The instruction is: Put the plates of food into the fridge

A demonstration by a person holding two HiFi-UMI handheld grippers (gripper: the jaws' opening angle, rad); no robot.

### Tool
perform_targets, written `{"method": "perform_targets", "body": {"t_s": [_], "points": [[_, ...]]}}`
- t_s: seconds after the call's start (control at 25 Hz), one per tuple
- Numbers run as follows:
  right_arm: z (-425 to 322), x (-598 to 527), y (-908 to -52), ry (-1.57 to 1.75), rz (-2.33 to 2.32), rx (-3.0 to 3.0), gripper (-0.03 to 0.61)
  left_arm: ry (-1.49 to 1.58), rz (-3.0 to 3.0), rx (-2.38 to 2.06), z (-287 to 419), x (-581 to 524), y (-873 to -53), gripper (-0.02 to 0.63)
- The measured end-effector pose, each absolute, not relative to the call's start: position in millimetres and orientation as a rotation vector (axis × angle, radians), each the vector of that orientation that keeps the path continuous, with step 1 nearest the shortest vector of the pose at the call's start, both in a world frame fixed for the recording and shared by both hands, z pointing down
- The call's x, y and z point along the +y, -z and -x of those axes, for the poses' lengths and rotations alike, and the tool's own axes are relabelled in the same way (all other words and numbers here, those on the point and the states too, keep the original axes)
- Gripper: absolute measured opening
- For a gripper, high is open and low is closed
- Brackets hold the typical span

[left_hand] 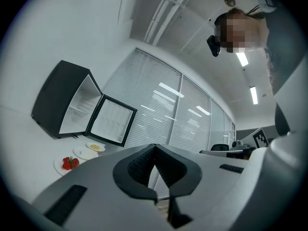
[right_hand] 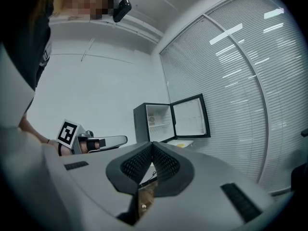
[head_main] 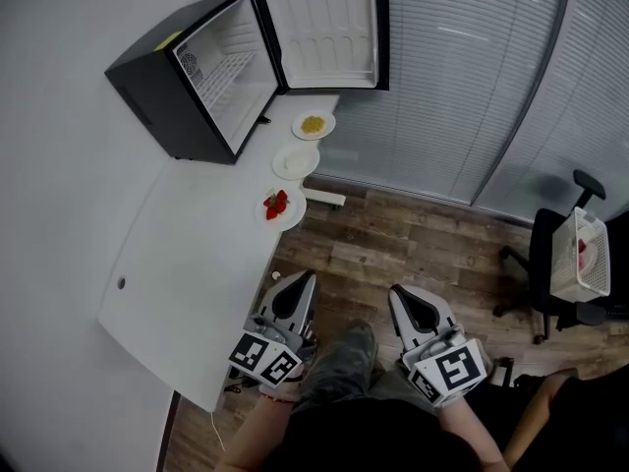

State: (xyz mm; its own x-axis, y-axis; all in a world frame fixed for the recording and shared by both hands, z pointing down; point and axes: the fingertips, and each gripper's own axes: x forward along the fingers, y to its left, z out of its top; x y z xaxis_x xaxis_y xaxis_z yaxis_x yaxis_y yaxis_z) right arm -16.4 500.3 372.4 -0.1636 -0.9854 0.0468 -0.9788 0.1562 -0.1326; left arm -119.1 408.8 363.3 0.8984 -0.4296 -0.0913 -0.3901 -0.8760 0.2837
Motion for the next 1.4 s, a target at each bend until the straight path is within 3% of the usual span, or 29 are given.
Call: {"method": "perform_targets", "body": {"t_s": [0.32, 0.6, 1.2, 1.4], "points": [[-9.5, 476.5, -387.3, 0.269, 1.98, 2.35, 0.005, 0.208, -2.821, -0.589, 90.7, 375.9, -372.2, 0.006], [-17.6, 389.9, -427.3, 0.386, 1.951, 2.441, 0.006, 0.263, -2.833, -0.546, 68.3, 308.1, -384.6, 0.006], [22.4, 213.2, -490.0, 0.653, 1.756, 2.713, 0.008, 0.271, -2.712, -0.846, 110.4, 156.1, -401.7, 0.006], [45.8, 186.0, -517.6, 0.951, 1.562, 2.723, 0.076, 0.28, -2.658, -0.984, 137.3, 129.1, -404.7, 0.006]]}}
